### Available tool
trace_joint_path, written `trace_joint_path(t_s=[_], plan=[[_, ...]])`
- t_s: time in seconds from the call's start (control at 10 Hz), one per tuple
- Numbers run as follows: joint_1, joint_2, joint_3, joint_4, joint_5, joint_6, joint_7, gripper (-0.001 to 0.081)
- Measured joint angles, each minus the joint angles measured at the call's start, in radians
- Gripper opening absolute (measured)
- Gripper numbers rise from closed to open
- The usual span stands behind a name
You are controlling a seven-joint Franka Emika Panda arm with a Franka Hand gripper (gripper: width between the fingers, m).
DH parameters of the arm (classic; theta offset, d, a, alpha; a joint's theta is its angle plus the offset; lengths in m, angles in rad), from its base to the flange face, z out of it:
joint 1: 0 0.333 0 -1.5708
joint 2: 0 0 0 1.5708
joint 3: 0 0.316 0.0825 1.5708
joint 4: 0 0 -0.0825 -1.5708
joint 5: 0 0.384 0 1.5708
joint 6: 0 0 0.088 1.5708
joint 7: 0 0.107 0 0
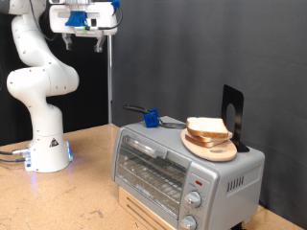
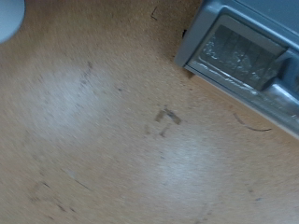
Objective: Make a piece of toast with the oven
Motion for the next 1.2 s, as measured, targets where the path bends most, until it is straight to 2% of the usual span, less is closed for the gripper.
trace_joint_path(t_s=[0.1,0.2,0.3,0.6,0.8,0.9,1.0,1.2], plan=[[0.023,0.014,-0.02,-0.009,-0.002,0.032,-0.09,0.0808],[0.018,0.013,-0.018,-0.008,0.0,0.031,-0.059,0.0808],[0.025,0.01,-0.023,-0.008,0.01,0.031,-0.112,0.0808],[0.093,0.013,-0.117,0.005,0.034,0.055,-0.482,0.0808],[0.126,0.057,-0.188,0.001,0.009,0.157,-0.751,0.0808],[0.148,0.084,-0.204,0.006,-0.002,0.188,-0.847,0.0808],[0.143,0.083,-0.202,0.006,0.003,0.182,-0.803,0.0808],[0.155,0.081,-0.232,0.02,0.094,0.124,-0.853,0.0808]])
